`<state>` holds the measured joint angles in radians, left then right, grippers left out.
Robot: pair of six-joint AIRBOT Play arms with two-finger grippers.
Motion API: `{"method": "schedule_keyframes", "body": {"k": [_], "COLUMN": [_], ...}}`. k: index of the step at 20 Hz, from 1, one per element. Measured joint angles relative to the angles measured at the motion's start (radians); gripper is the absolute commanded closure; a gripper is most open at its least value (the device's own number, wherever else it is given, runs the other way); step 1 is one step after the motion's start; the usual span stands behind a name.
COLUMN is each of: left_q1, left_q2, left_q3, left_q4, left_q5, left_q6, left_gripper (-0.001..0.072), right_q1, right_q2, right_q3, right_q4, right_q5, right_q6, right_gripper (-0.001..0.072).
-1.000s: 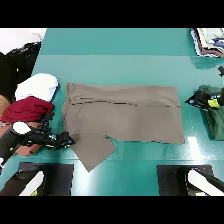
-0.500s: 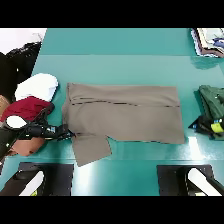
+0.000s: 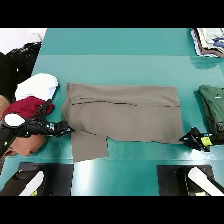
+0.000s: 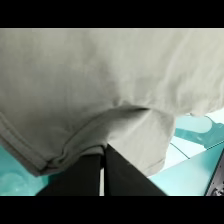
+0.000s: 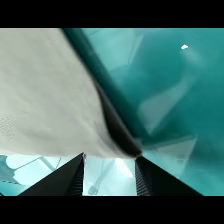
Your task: Fold the shirts.
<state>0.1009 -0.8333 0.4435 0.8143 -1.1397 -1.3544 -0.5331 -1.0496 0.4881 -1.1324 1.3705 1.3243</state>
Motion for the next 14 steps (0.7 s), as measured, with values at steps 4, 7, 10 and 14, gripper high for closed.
{"method": "schedule_keyframes", "body": {"k": [4,7,10,14], "left_q1": [0.000,0.000,0.000,0.000], "left_q2": [0.000,0.005,0.070,0.218], "left_q3": [0.000,0.000,-0.001,0.014], "left_q4": [0.012,0.056,0.099,0.119], "left_q5": [-0.005,-0.081,-0.170,-0.279], "left_q6": [0.001,0.001,-0.011,-0.089], "left_gripper": [0.0687,0.0687,0.0687,0.0687], "right_q1": [0.067,0.118,0.168,0.198], "right_q2": [-0.007,-0.006,0.051,0.213], "right_q3": [-0.001,0.039,0.075,0.101], "right_q4": [0.005,-0.024,-0.079,-0.146], "right_q5": [-0.045,-0.026,0.060,0.143], "right_q6": [-0.004,-0.006,-0.006,0.013], "right_gripper": [0.0697,0.0697,0.0697,0.0698]}}
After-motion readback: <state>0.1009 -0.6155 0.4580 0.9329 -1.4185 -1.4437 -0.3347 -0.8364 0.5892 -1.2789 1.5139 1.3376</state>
